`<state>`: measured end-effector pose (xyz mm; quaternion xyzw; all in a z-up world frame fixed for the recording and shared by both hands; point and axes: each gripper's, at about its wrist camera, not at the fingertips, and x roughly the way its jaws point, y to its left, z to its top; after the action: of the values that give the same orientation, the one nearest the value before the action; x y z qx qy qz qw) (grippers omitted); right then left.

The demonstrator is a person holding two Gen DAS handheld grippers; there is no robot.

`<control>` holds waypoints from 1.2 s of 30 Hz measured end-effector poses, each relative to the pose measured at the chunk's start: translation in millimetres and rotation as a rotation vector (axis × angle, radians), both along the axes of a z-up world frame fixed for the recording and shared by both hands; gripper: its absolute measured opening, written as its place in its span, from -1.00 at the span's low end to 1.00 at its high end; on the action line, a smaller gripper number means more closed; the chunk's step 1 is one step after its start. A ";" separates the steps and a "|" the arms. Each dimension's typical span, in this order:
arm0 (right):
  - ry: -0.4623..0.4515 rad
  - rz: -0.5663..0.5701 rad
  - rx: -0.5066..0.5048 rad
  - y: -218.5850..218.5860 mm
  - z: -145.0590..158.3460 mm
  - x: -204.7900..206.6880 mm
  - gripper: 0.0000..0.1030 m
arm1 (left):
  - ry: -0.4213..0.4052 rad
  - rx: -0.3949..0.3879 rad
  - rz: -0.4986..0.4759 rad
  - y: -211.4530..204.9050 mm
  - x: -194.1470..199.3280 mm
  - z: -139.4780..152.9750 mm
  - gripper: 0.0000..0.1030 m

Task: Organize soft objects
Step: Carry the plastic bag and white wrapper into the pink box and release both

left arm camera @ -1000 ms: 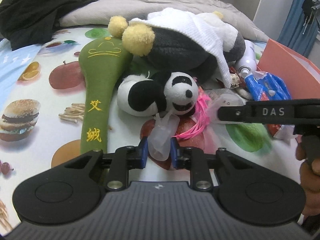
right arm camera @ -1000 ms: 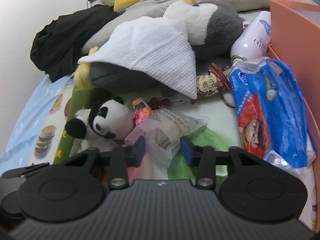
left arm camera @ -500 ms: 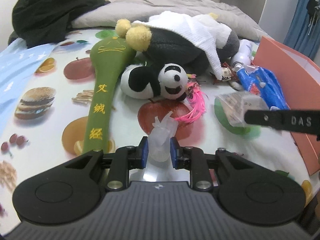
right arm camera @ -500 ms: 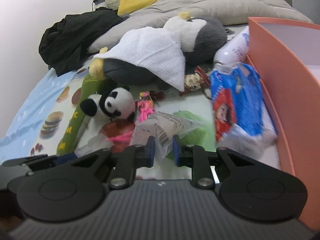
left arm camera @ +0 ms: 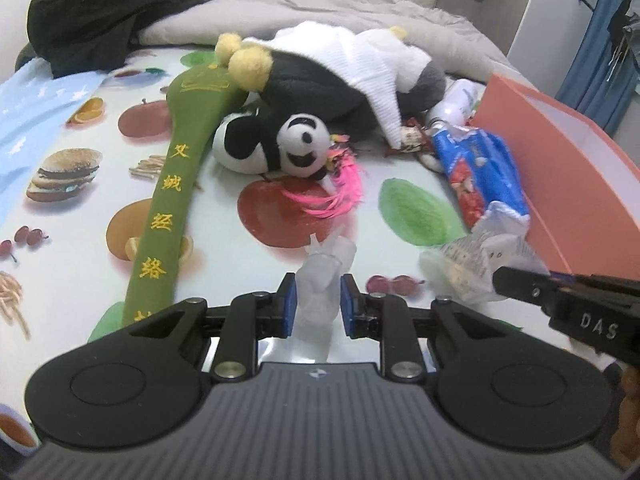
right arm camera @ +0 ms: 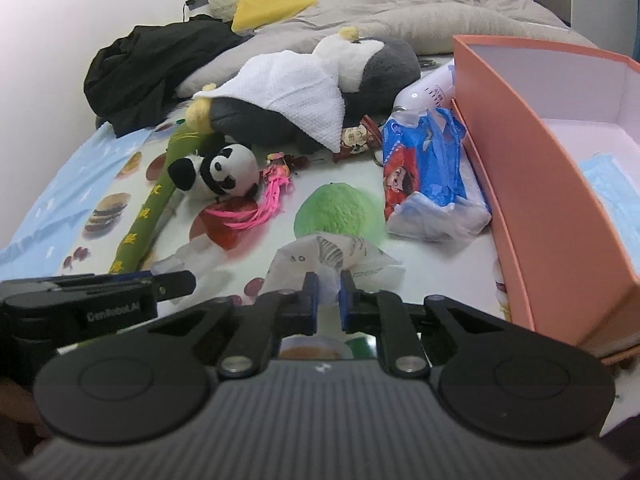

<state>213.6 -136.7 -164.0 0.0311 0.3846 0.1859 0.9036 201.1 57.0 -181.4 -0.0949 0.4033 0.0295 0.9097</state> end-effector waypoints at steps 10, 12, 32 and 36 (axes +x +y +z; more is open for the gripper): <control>-0.025 0.018 -0.014 -8.3 15.0 -19.5 -0.77 | -0.018 -0.033 0.024 -7.6 -22.7 24.1 -0.49; -0.027 0.019 -0.016 -11.8 19.2 -23.2 -0.77 | 0.010 -0.085 0.032 -6.9 -23.3 28.9 -0.49; -0.143 -0.043 0.054 -68.9 113.2 -19.4 -0.79 | -0.104 -0.007 -0.044 -68.7 -0.3 145.5 -0.49; -0.192 -0.055 0.063 -82.1 141.5 -11.6 -0.79 | -0.146 0.003 -0.067 -84.9 14.0 177.8 -0.49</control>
<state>202.0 -218.9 -22.5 0.0520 0.2895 0.1750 0.9396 215.1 -28.0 -3.7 -0.0816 0.3389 -0.0072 0.9372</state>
